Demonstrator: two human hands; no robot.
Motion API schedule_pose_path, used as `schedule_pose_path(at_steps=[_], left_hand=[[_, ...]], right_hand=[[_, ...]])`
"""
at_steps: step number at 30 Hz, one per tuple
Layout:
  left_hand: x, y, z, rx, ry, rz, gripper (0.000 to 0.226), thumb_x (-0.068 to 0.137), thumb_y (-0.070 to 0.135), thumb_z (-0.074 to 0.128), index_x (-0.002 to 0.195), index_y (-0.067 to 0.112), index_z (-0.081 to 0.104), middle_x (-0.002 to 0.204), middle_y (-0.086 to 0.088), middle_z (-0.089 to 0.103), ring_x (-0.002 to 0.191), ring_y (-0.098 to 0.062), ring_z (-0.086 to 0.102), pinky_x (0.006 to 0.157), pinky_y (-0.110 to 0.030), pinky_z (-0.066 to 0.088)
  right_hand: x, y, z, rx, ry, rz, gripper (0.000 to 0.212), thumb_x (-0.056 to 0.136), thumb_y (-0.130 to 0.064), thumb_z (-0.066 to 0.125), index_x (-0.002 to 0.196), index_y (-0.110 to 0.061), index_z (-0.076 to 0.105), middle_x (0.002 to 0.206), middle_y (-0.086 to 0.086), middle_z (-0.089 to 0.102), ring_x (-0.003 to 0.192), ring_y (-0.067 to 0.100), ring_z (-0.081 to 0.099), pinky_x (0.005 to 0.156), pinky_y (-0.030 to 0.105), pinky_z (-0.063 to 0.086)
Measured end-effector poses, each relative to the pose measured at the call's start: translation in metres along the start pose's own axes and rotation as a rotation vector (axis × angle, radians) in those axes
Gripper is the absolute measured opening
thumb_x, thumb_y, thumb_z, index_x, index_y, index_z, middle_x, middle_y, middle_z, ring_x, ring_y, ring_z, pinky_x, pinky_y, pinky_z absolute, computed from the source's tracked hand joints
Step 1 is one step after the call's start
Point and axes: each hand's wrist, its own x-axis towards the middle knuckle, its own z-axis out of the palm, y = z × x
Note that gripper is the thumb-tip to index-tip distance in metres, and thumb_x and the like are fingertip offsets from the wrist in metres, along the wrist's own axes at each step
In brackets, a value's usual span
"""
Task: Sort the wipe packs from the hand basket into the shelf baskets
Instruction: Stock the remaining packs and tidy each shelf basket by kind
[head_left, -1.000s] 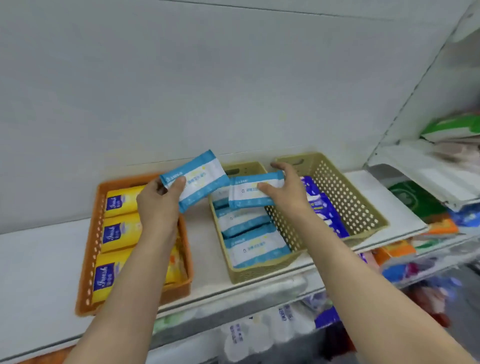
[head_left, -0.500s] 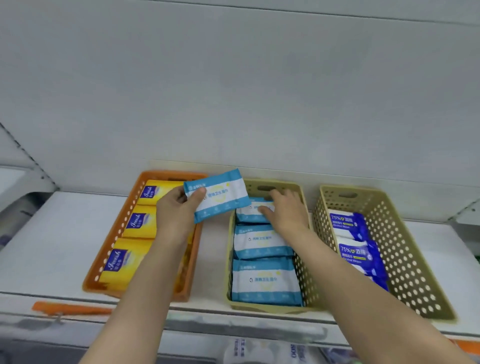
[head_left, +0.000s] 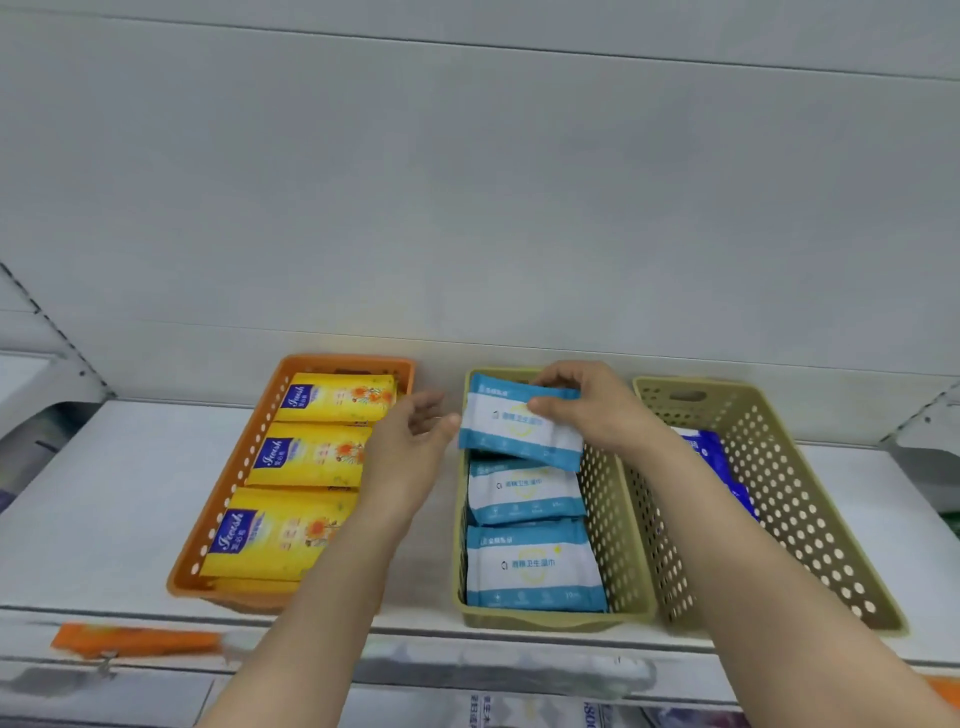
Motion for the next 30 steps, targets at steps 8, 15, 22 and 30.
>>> schedule_pose_path(at_steps=[8,15,22,30], left_hand=[[-0.023,-0.024,0.025,0.123,-0.106,-0.102,0.045,0.097,0.029,0.058,0.140,0.021,0.046,0.136,0.005,0.056,0.114,-0.008,0.057,0.082,-0.023,0.052],[-0.034,-0.033,0.032,0.169,-0.101,-0.085,0.029,0.100,0.033,0.049,0.128,0.033,0.051,0.104,0.020,0.061,0.089,0.005,0.060,0.060,-0.014,0.048],[-0.036,-0.031,0.034,0.179,-0.063,-0.099,0.026,0.100,0.031,0.049,0.126,0.032,0.055,0.098,0.023,0.060,0.085,0.008,0.059,0.053,-0.007,0.043],[-0.038,-0.029,0.033,0.223,-0.065,-0.074,0.030,0.100,0.031,0.048,0.129,0.026,0.056,0.112,0.009,0.066,0.095,-0.002,0.061,0.069,-0.023,0.050]], right_hand=[[-0.016,0.036,0.022,-0.387,-0.108,0.018,0.025,0.086,-0.033,0.073,0.109,-0.028,0.069,0.115,-0.008,0.064,0.110,0.011,0.057,0.092,0.026,0.044],[-0.030,0.051,0.038,-0.657,-0.051,-0.216,0.056,0.078,-0.056,0.071,0.127,-0.033,0.059,0.121,-0.009,0.050,0.118,0.011,0.039,0.096,0.030,0.039],[-0.026,0.052,0.041,-0.701,-0.177,-0.308,0.057,0.077,-0.054,0.073,0.129,-0.037,0.058,0.124,-0.010,0.049,0.118,0.013,0.039,0.096,0.032,0.040],[-0.009,0.056,0.041,-0.795,-0.166,-0.201,0.071,0.093,-0.062,0.045,0.154,-0.034,0.021,0.165,-0.002,0.009,0.151,0.020,0.002,0.119,0.046,0.019]])
